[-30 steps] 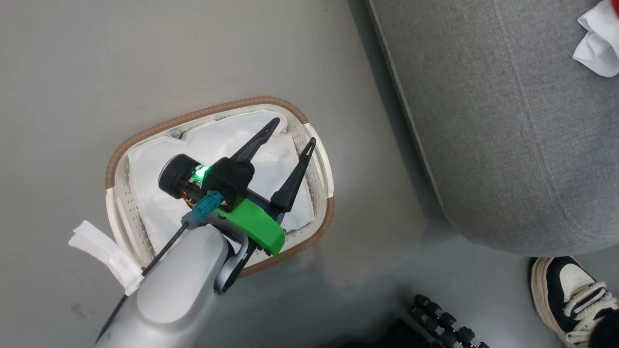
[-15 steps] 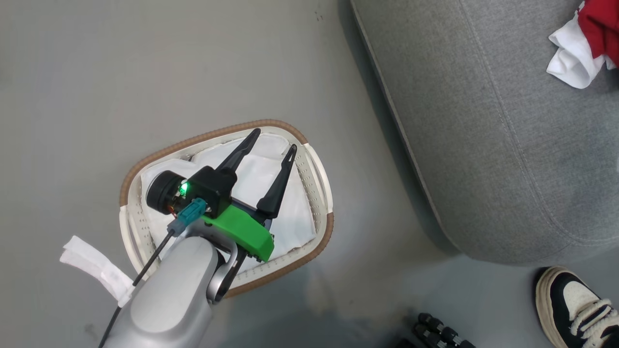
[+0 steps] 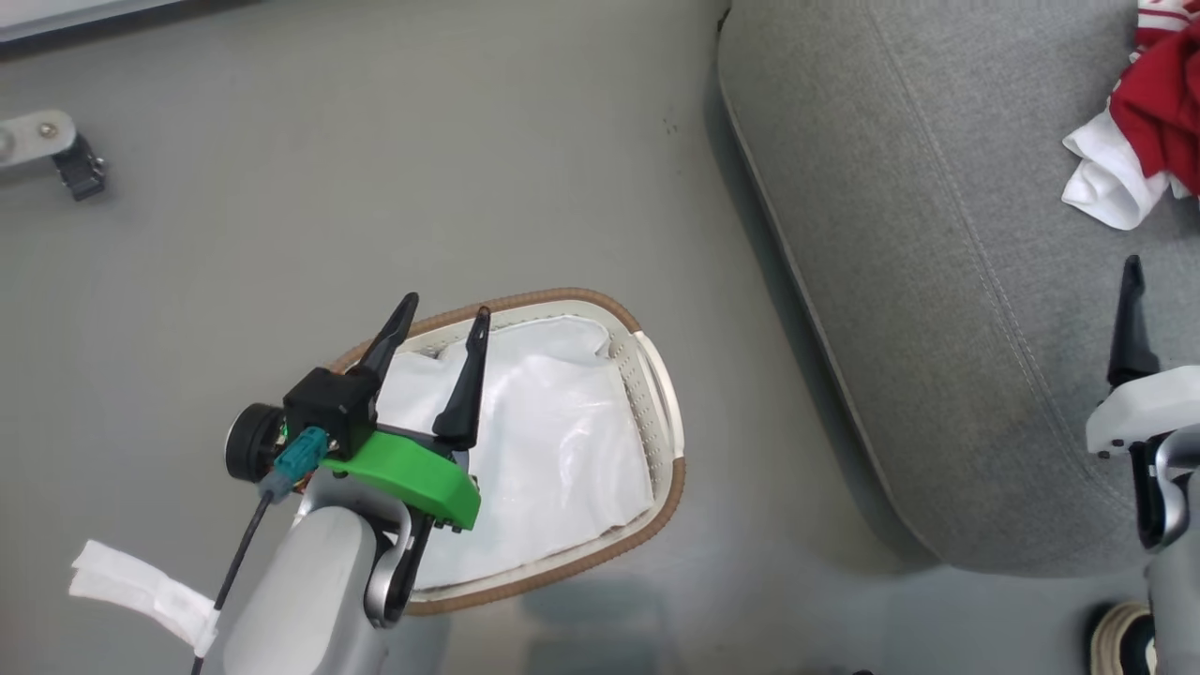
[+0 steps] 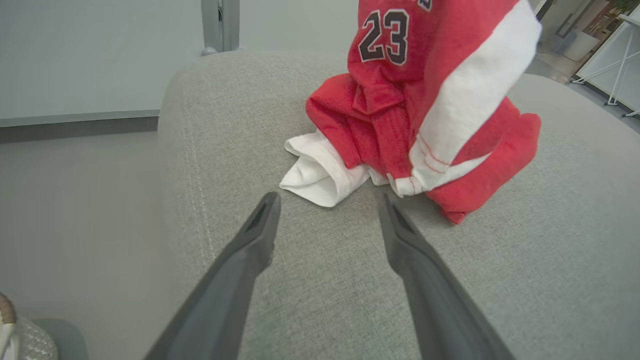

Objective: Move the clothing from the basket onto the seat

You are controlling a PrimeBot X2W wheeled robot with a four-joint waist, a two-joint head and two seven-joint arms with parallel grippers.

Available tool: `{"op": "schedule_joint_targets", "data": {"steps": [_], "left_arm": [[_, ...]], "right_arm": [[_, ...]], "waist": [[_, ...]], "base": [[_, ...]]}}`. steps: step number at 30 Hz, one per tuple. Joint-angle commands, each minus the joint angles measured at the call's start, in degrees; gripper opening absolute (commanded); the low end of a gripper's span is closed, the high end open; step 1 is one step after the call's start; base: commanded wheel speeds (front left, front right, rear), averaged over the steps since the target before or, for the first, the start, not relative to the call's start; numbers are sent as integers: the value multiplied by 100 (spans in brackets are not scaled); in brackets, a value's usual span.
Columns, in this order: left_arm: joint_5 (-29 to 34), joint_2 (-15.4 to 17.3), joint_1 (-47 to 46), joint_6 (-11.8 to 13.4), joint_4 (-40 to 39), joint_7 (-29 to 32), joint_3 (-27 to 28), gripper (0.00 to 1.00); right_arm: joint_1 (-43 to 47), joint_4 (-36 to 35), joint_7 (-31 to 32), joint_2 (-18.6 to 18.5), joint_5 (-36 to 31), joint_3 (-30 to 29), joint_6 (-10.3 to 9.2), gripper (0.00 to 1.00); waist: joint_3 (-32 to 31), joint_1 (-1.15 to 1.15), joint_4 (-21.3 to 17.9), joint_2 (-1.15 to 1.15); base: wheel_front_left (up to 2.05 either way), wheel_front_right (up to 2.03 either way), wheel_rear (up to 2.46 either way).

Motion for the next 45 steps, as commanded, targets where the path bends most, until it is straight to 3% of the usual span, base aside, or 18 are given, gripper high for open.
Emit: {"op": "schedule_joint_targets", "data": {"steps": [1, 12, 22, 33, 45], "left_arm": [[72, -45, 131, 7, -19, -2, 144, 100], [575, -303, 557, 35, -49, -2, 1304, 100], [896, -396, 928, 46, 44, -2, 1968, 100], [711, -423, 1455, -8, 77, -2, 2041, 100], [698, -423, 2235, -16, -281, -2, 2188, 100]], "right_arm": [[72, -78, -11, 58, 92, 101, -8, 100], [-38, -442, -11, 255, 489, 1311, -8, 100], [97, -556, -11, 566, 564, 1972, -8, 100], [751, -870, -11, 814, 664, 2176, -8, 100], [1561, -991, -11, 864, 778, 2313, -8, 100]], "waist": [[-248, 0, 279, 0], [-565, 0, 903, 0], [-967, 0, 1290, 0], [-1636, 0, 1543, 0], [-2189, 0, 1548, 0]], "base": [[0, 0, 0], [0, 0, 0], [0, 0, 0], [0, 0, 0], [0, 0, 0]]}}
